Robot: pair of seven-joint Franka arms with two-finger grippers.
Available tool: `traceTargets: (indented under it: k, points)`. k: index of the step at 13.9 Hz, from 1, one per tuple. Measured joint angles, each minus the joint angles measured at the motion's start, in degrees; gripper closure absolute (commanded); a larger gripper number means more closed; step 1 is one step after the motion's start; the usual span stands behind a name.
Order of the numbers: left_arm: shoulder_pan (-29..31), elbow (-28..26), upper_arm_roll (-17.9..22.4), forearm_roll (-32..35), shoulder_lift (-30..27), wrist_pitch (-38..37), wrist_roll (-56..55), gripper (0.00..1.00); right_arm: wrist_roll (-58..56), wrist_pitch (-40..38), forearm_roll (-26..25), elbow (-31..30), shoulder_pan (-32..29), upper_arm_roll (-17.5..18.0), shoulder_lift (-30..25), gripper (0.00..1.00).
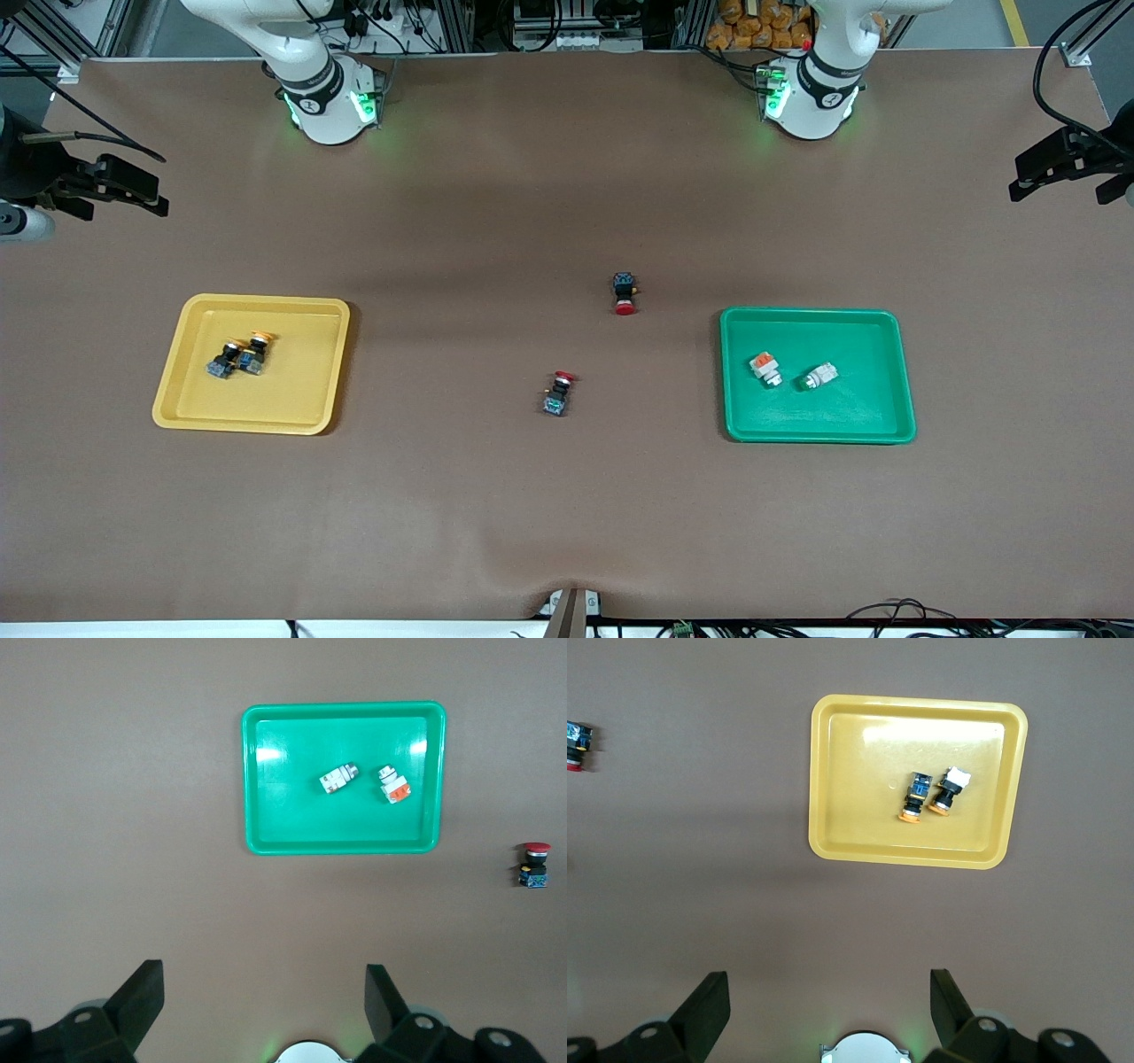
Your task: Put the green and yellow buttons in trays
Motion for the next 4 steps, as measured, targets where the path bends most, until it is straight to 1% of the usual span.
traceTargets:
  k: [4]
  points:
    - [0.0, 0.0, 0.0, 0.0, 0.0, -0.4, 0.0, 0.00, 0.0, 0.0, 0.0, 0.0, 0.0, 0.0, 0.0, 0.00]
